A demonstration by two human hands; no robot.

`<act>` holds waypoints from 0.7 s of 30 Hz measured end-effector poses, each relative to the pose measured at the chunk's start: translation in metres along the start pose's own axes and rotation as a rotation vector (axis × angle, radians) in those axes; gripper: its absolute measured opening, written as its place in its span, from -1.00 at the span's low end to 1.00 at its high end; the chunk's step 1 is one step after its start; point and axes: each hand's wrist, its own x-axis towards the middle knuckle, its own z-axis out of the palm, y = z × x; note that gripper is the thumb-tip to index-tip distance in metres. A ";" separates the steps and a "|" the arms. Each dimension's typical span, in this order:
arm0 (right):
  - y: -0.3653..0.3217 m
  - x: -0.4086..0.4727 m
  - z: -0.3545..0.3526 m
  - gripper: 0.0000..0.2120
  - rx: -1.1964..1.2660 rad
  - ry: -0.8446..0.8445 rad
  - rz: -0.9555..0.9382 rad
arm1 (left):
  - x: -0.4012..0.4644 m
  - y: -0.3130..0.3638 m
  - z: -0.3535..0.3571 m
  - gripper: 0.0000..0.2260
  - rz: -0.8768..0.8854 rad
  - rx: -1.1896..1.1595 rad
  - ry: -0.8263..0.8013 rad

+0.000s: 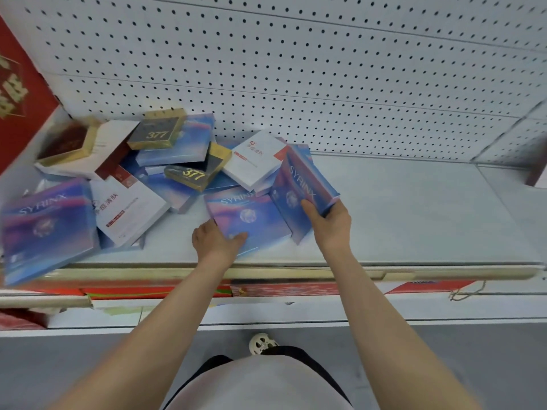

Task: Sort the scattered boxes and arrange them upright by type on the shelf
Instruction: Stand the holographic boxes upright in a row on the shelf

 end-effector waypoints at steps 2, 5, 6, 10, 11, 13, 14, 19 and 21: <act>-0.001 0.001 -0.003 -0.61 -0.006 0.001 -0.011 | -0.006 0.002 0.000 -0.52 -0.066 -0.381 -0.029; 0.003 0.000 -0.011 -0.65 0.034 -0.006 -0.026 | -0.010 0.003 -0.010 -0.73 -0.108 -0.595 -0.029; 0.003 -0.002 -0.015 -0.65 0.074 0.000 -0.028 | -0.011 0.002 -0.014 -0.81 -0.107 -0.619 -0.054; 0.006 -0.008 -0.030 -0.73 0.255 0.150 0.023 | -0.020 -0.008 -0.027 -0.83 -0.133 -0.715 -0.207; 0.008 -0.011 -0.036 -0.76 0.281 0.197 0.037 | -0.024 -0.012 -0.030 -0.81 -0.145 -0.744 -0.224; 0.012 -0.019 -0.047 -0.81 0.330 0.261 0.061 | -0.030 -0.020 -0.034 -0.79 -0.128 -0.787 -0.241; 0.013 -0.025 -0.054 -0.82 0.367 0.280 0.079 | -0.032 -0.024 -0.035 -0.78 -0.103 -0.800 -0.251; 0.028 -0.048 -0.090 -0.93 0.512 0.315 0.144 | -0.043 -0.011 -0.034 -0.96 0.052 -0.809 -0.299; 0.040 -0.056 -0.107 -0.92 0.506 0.321 0.143 | -0.046 0.002 -0.027 -0.95 0.115 -0.778 -0.296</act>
